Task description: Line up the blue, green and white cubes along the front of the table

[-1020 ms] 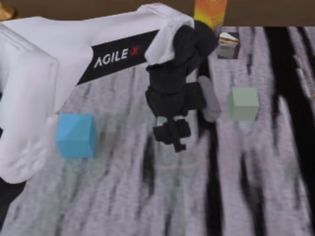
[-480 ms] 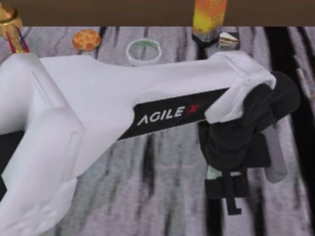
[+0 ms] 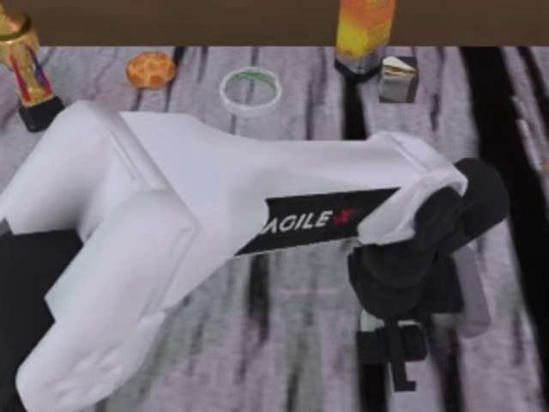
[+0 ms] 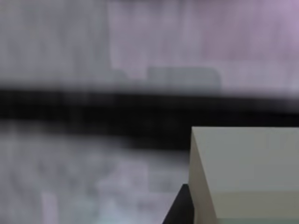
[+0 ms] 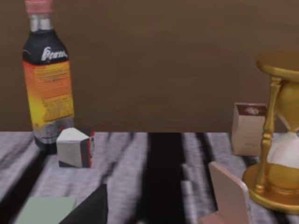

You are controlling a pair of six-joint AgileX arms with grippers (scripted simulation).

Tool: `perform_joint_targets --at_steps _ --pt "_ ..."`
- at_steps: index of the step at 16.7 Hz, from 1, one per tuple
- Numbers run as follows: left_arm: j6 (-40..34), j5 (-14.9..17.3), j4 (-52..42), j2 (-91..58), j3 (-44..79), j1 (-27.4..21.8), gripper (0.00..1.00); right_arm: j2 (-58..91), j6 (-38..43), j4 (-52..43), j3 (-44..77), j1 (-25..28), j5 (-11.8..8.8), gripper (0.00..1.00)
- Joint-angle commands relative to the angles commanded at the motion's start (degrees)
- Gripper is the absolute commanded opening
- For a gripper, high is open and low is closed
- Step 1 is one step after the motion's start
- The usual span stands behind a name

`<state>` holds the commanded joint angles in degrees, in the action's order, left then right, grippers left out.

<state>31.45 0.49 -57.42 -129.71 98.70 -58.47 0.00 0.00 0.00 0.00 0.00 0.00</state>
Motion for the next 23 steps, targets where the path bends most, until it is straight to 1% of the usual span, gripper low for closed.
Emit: perform_joint_targets --at_steps 3,7,20,21,23 --pt "0.07 -0.02 4.00 -1.76 -2.51 -0.25 0.00 0.00 0.00 0.00 0.00 0.00 0.00 1.00" --pt "0.07 -0.03 4.14 -1.84 -2.61 -0.26 0.00 0.00 0.00 0.00 0.00 0.00 0.00 1.00" --pt "0.07 -0.03 4.14 -1.84 -2.61 -0.26 0.98 0.00 0.00 0.00 0.00 0.00 0.00 1.00" --pt "0.07 -0.03 4.14 -1.84 -2.61 -0.26 1.00 0.00 0.00 0.00 0.00 0.00 0.00 1.00" --pt "0.07 -0.03 4.14 -1.84 -2.61 -0.26 1.00 0.00 0.00 0.00 0.00 0.00 0.00 1.00"
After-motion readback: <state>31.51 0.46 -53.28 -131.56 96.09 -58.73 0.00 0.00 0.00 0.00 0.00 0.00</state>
